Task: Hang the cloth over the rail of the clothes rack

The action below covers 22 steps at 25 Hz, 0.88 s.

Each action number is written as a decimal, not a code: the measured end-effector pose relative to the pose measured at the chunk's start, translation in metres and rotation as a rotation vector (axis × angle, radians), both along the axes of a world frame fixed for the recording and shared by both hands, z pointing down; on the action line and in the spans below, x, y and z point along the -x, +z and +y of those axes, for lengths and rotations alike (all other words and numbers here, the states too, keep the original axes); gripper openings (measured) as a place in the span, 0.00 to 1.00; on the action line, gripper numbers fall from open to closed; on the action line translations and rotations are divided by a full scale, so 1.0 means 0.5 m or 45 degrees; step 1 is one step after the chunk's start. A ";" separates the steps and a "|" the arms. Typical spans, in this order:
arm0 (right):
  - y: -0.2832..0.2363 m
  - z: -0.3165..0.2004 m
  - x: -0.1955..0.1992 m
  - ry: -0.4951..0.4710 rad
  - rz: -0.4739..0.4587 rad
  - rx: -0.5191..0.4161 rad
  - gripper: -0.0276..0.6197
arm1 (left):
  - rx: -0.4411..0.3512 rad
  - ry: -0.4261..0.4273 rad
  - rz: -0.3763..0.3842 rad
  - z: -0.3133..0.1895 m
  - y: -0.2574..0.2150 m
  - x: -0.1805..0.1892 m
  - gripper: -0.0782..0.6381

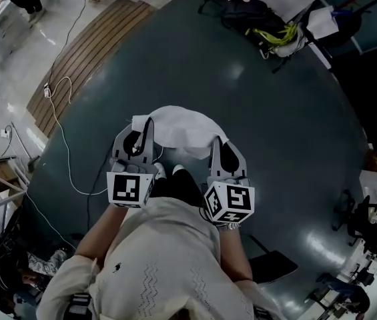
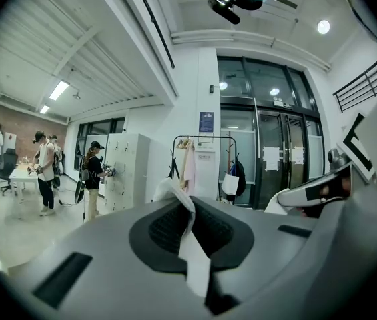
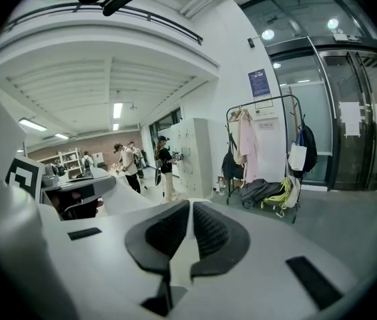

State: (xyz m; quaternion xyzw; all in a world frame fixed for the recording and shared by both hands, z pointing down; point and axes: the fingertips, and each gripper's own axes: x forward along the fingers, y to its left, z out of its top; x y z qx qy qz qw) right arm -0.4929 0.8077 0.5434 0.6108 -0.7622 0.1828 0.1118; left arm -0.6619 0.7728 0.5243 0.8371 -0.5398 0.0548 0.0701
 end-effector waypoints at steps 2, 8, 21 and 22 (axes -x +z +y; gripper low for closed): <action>-0.001 -0.013 0.006 -0.010 0.003 -0.005 0.08 | -0.001 -0.002 0.000 -0.005 0.000 0.005 0.13; 0.012 -0.064 0.019 -0.020 0.005 0.002 0.08 | 0.011 -0.007 -0.038 -0.049 0.013 0.009 0.13; 0.019 -0.328 -0.153 0.006 -0.066 -0.017 0.08 | 0.024 -0.018 -0.085 -0.305 0.005 -0.135 0.13; 0.018 -0.352 -0.169 -0.007 -0.065 -0.022 0.08 | 0.024 -0.019 -0.081 -0.326 0.001 -0.155 0.13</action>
